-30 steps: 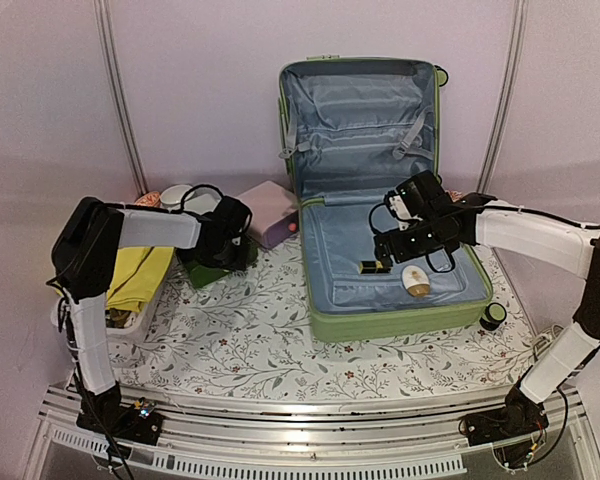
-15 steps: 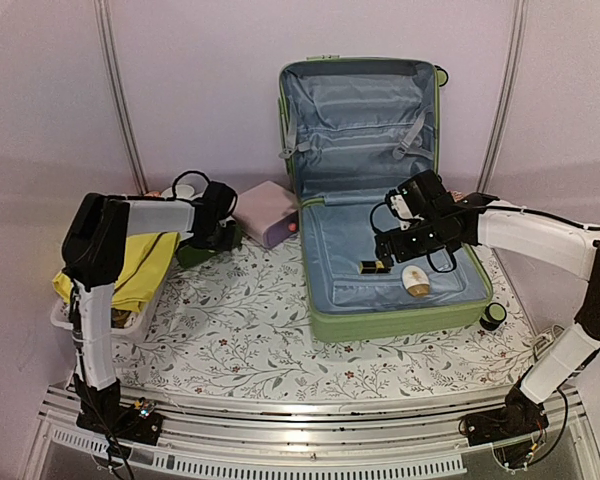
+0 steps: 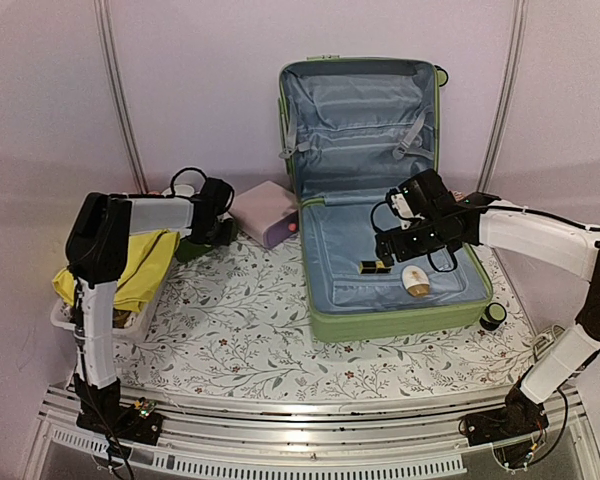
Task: Open, take out, and arrange the luggage
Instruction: Close the drawer in the storage box.
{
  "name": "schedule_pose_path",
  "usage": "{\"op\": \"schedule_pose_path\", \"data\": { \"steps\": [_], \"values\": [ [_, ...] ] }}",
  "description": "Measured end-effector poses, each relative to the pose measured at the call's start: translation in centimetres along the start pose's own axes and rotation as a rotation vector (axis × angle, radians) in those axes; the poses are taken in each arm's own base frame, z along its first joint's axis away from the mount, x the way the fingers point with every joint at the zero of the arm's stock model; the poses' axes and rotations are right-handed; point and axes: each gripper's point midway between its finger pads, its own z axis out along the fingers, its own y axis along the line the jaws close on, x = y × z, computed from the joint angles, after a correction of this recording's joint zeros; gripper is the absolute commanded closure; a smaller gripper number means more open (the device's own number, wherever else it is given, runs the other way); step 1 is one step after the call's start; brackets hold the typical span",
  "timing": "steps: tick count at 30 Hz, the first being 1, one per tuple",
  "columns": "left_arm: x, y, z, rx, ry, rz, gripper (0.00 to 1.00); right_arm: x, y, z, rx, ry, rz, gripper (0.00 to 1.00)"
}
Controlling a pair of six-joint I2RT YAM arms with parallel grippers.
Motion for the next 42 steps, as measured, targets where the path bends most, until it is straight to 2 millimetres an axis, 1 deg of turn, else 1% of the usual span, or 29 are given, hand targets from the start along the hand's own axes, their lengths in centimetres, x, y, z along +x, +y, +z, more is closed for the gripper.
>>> {"op": "schedule_pose_path", "data": {
  "steps": [2, 4, 6, 8, 11, 12, 13, 14, 15, 17, 19, 21, 24, 25, 29, 31, 33, 37, 39, 42],
  "values": [
    [0.3, -0.7, -0.5, 0.040, 0.002, 0.007, 0.78, 0.0, 0.0, 0.0, -0.001, -0.001, 0.001, 0.01],
    [0.6, -1.6, -1.7, 0.100, -0.001, 0.014, 0.61, -0.1, 0.0, -0.1, -0.002, -0.002, 0.001, 0.01],
    [0.4, -2.7, -3.0, 0.164, -0.019, 0.026, 0.47, -0.1, 0.0, -0.1, -0.003, -0.004, 0.001, 0.01],
    [-0.5, -4.4, -4.8, 0.243, -0.058, 0.042, 0.38, -0.1, 0.1, -0.1, -0.008, -0.004, 0.002, 0.01],
    [-2.3, -7.7, -7.5, 0.354, -0.139, 0.091, 0.28, -0.1, 0.2, -0.1, -0.015, -0.003, 0.002, 0.01],
    [-2.8, -8.8, -8.2, 0.379, -0.162, 0.115, 0.21, -0.1, 0.3, -0.1, -0.017, -0.003, 0.002, 0.01],
    [-3.2, -9.5, -8.6, 0.392, -0.181, 0.139, 0.11, -0.1, 0.3, -0.1, -0.018, -0.003, 0.002, 0.01],
    [-3.4, -10.3, -9.1, 0.406, -0.197, 0.168, 0.03, -0.1, 0.3, -0.2, -0.020, -0.003, 0.003, 0.01],
    [-3.8, -11.2, -9.5, 0.414, -0.217, 0.202, 0.02, -0.1, 0.3, -0.2, -0.021, -0.003, 0.003, 0.01],
    [-4.4, -12.7, -9.5, 0.428, -0.240, 0.260, 0.02, 0.0, 0.3, -0.3, -0.022, -0.004, 0.004, 0.01],
    [-5.0, -13.9, -8.9, 0.431, -0.256, 0.305, 0.02, -0.1, 0.3, -0.5, -0.023, -0.008, 0.004, 0.01],
    [-5.3, -14.5, -7.9, 0.421, -0.262, 0.341, 0.02, -0.2, 0.3, -0.6, -0.024, -0.013, 0.005, 0.01],
    [-5.1, -15.0, -6.0, 0.398, -0.254, 0.393, 0.03, -0.3, 0.3, -0.9, -0.026, -0.019, 0.007, 0.01],
    [-4.9, -15.1, -5.5, 0.389, -0.246, 0.411, 0.03, -0.4, 0.3, -0.9, -0.027, -0.020, 0.007, 0.01],
    [-5.4, -15.1, -3.2, 0.316, -0.237, 0.459, 0.06, -0.4, 0.3, -1.0, -0.028, -0.022, 0.007, 0.01],
    [-5.7, -14.6, -2.2, 0.256, -0.236, 0.482, 0.10, -0.4, 0.3, -1.0, -0.028, -0.021, 0.007, 0.01],
    [-5.7, -13.7, -1.4, 0.191, -0.224, 0.501, 0.15, -0.4, 0.3, -1.0, -0.028, -0.021, 0.007, 0.01],
    [-5.2, -11.4, -0.8, 0.116, -0.188, 0.511, 0.22, -0.4, 0.3, -1.0, -0.029, -0.022, 0.007, 0.01],
    [-4.1, -9.8, -0.8, 0.096, -0.159, 0.504, 0.23, -0.4, 0.3, -1.1, -0.032, -0.024, 0.008, 0.01],
    [-2.6, -6.5, -1.0, 0.069, -0.112, 0.476, 0.25, -0.5, 0.4, -1.2, -0.040, -0.025, 0.008, 0.01]
  ]
}}
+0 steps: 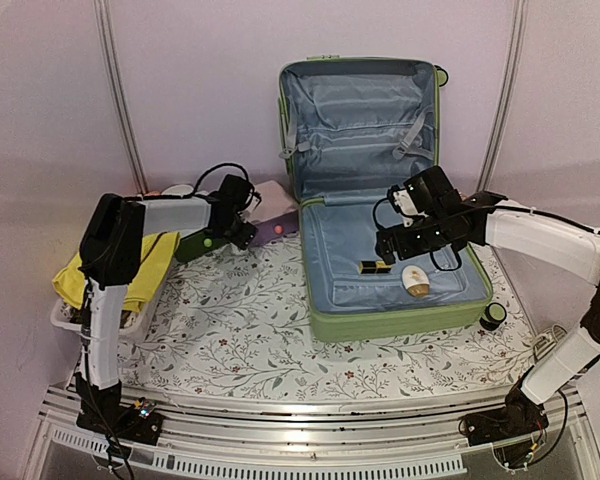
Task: Open, take out, and arrange the luggage
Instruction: Close the drawer in the storage box, then open the drawer of the storage box.
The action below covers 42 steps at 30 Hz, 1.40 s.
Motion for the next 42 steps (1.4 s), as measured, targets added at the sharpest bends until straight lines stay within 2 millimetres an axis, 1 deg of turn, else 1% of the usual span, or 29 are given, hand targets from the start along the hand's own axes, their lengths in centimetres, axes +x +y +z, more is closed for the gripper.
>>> {"op": "schedule_pose_path", "data": {
  "steps": [1, 3, 7, 9, 12, 15, 17, 20, 23, 24, 27, 28, 30, 31, 33, 35, 38, 40, 42],
  "values": [
    [0.7, 0.8, -0.3, -0.006, 0.009, -0.014, 0.26, 0.0, 0.1, 0.0, -0.003, 0.001, 0.000, 0.01],
    [1.3, 2.2, -0.9, -0.025, 0.017, -0.044, 0.27, 0.0, 0.1, 0.0, -0.008, 0.001, 0.000, 0.01],
    [1.3, 4.9, -1.7, -0.073, 0.008, -0.113, 0.29, 0.1, 0.3, 0.0, -0.018, 0.003, 0.000, 0.01],
    [1.3, 5.5, -1.7, -0.088, 0.009, -0.136, 0.30, 0.1, 0.3, 0.0, -0.019, 0.004, 0.000, 0.01],
    [1.3, 5.5, -1.7, -0.084, 0.008, -0.167, 0.31, 0.1, 0.4, 0.0, -0.023, 0.003, 0.002, 0.01],
    [1.1, 4.7, -1.9, -0.040, -0.007, -0.194, 0.32, -0.1, 0.4, -0.2, -0.025, -0.001, 0.006, 0.01],
    [1.1, 3.8, -2.6, 0.010, -0.020, -0.218, 0.33, -0.1, 0.4, -0.4, -0.028, -0.006, 0.009, 0.01],
    [0.5, 2.4, -4.4, 0.103, -0.065, -0.273, 0.34, -0.1, 0.4, -0.5, -0.029, -0.008, 0.010, 0.01],
    [-0.7, 0.9, -6.9, 0.220, -0.131, -0.353, 0.34, 0.0, 0.5, -0.5, -0.032, -0.006, 0.012, 0.01],
    [-1.5, 0.3, -8.1, 0.281, -0.166, -0.395, 0.34, 0.0, 0.5, -0.5, -0.035, -0.006, 0.012, 0.01],
    [-2.6, -0.4, -9.1, 0.347, -0.205, -0.431, 0.34, 0.0, 0.6, -0.5, -0.040, -0.005, 0.012, 0.01],
    [-2.9, -0.8, -9.2, 0.368, -0.213, -0.438, 0.33, 0.0, 0.6, -0.5, -0.042, -0.004, 0.012, 0.01],
    [-2.8, -1.4, -9.0, 0.387, -0.201, -0.433, 0.32, 0.0, 0.6, -0.5, -0.043, -0.003, 0.013, 0.01],
    [-3.0, -1.7, -8.7, 0.392, -0.196, -0.423, 0.33, 0.0, 0.6, -0.5, -0.044, -0.003, 0.013, 0.01],
    [-3.3, -2.5, -7.8, 0.391, -0.187, -0.391, 0.41, 0.0, 0.6, -0.5, -0.044, -0.005, 0.013, 0.01],
    [-3.2, -3.3, -7.0, 0.379, -0.169, -0.344, 0.48, 0.3, 0.6, -0.5, -0.044, -0.003, 0.013, 0.01],
    [-3.2, -5.0, -6.2, 0.358, -0.143, -0.255, 0.54, 0.5, 0.6, -0.5, -0.043, 0.000, 0.015, 0.01],
    [-3.6, -6.2, -5.9, 0.338, -0.137, -0.192, 0.56, 0.5, 0.5, -0.5, -0.044, 0.000, 0.016, 0.01],
    [-3.9, -7.1, -5.7, 0.312, -0.140, -0.127, 0.55, 0.5, 0.5, -0.6, -0.044, -0.001, 0.017, 0.01]
  ]
}}
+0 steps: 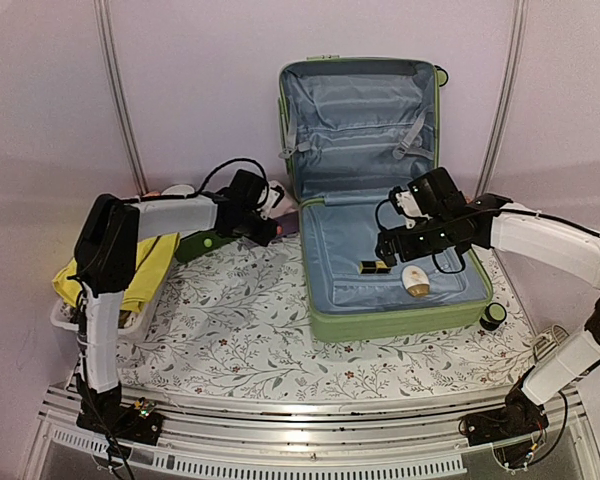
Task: Open, take out, and arrange the luggage
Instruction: Open the drawer of the storage box.
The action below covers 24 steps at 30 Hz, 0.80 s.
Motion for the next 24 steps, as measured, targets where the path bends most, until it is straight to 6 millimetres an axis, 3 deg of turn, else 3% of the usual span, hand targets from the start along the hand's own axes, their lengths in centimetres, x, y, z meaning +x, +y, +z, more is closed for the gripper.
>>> {"op": "schedule_pose_path", "data": {
  "steps": [9, 17, 24],
  "values": [
    [1.4, -1.3, 1.2, -0.103, -0.007, 0.318, 0.51, -0.2, 0.0, -0.3, -0.001, -0.009, 0.004, 0.01],
    [7.5, -2.3, 2.9, -0.072, -0.038, 0.659, 0.58, -0.2, 0.0, -0.3, -0.002, -0.010, 0.004, 0.01],
    [3.4, -1.8, 2.5, -0.151, -0.241, 0.800, 0.53, -0.4, 0.0, -0.6, -0.003, -0.016, 0.005, 0.01]
  ]
}}
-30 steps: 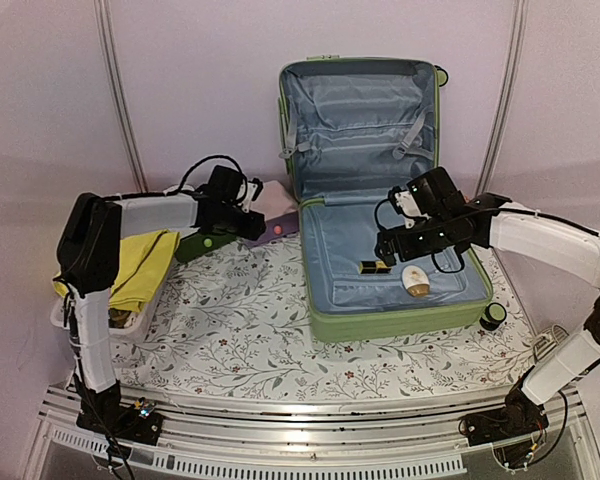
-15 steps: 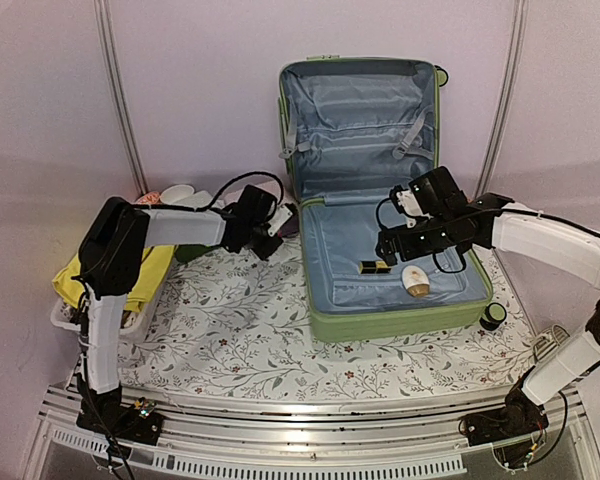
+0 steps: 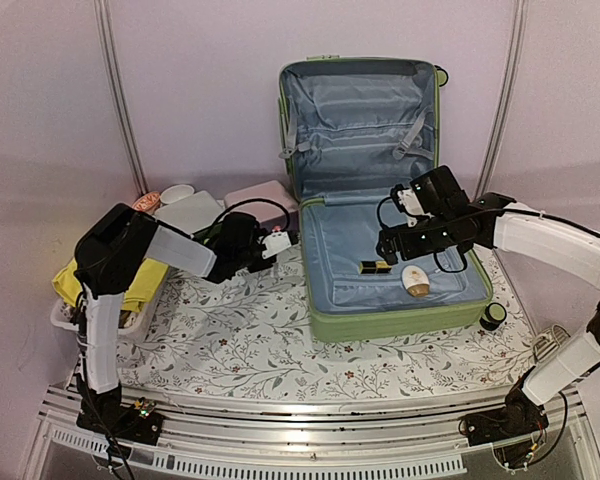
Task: Open, take out, and arrange the luggage
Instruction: Open the drawer of the storage box.
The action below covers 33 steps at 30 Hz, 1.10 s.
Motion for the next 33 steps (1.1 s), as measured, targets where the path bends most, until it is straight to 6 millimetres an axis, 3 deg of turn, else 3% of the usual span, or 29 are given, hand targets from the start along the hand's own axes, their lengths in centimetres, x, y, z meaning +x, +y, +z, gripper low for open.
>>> {"op": "schedule_pose_path", "data": {
  "steps": [4, 12, 18, 33],
  "values": [
    [0.0, 1.2, 0.0, -0.097, -0.075, 0.054, 0.52, 0.0, 0.0, 0.0, 0.001, 0.000, 0.000, 0.01],
    [1.0, 0.4, 0.1, -0.078, -0.207, 0.092, 0.50, -0.1, -0.1, -0.1, 0.005, -0.003, 0.000, 0.01],
    [0.2, 1.6, -0.2, -0.106, -0.274, 0.117, 0.48, 0.0, -0.3, -0.2, 0.014, -0.006, 0.000, 0.01],
    [-1.0, 1.8, -0.2, -0.141, -0.369, 0.127, 0.41, 0.8, -0.7, -0.4, 0.026, -0.013, -0.013, 0.01]
  ]
}}
